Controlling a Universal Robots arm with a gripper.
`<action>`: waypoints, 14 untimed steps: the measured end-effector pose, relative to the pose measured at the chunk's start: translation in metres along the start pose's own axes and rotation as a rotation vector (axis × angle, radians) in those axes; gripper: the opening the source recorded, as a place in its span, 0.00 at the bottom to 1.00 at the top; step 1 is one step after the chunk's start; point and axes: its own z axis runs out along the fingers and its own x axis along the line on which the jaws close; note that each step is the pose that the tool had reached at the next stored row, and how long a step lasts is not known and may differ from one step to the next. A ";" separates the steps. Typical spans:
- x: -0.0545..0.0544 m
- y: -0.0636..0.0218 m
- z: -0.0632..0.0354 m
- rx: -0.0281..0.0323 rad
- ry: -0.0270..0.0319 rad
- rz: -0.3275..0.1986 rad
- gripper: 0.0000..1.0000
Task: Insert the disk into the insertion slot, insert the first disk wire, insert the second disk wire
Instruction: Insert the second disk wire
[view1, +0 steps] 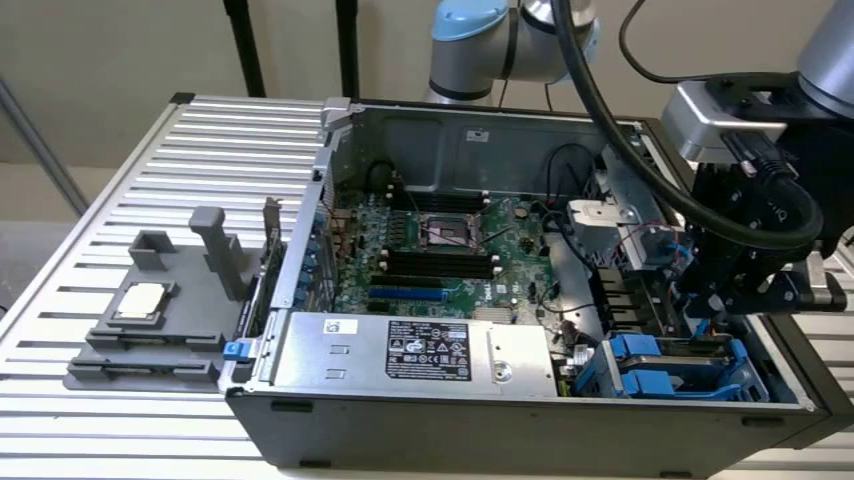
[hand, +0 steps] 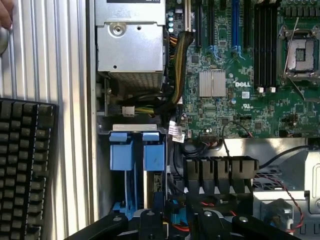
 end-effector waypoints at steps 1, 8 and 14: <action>-0.001 0.0000 0.0003 0.0002 0.0060 0.000 0.33; -0.001 0.0005 0.0017 0.0010 0.0258 -0.001 0.16; 0.010 0.0052 0.0044 0.0008 0.0146 -0.002 0.16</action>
